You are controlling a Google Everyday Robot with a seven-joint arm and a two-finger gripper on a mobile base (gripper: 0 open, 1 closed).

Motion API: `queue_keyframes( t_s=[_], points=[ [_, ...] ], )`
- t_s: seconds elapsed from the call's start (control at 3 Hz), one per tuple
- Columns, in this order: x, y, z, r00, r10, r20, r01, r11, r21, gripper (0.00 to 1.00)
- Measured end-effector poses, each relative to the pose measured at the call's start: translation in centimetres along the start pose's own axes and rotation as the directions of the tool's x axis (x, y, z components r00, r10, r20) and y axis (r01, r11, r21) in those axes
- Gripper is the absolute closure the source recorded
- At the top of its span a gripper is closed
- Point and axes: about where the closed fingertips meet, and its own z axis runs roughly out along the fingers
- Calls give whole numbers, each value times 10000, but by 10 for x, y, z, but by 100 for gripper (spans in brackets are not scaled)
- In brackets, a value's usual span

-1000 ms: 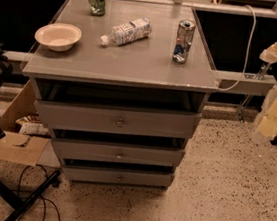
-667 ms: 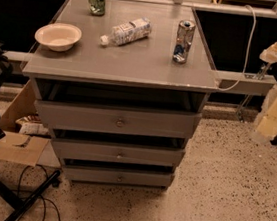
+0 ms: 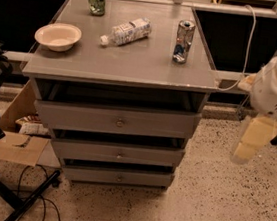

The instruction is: Open bottom drawer

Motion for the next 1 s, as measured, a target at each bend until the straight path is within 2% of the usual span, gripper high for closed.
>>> queue_keyframes(
  t_s=[0.33,1.0],
  points=[
    [14,1,67,9994,-265,-232,265,9996,-18,0],
    [40,-4,193,9955,-739,-590,759,9966,320,0]
  ],
)
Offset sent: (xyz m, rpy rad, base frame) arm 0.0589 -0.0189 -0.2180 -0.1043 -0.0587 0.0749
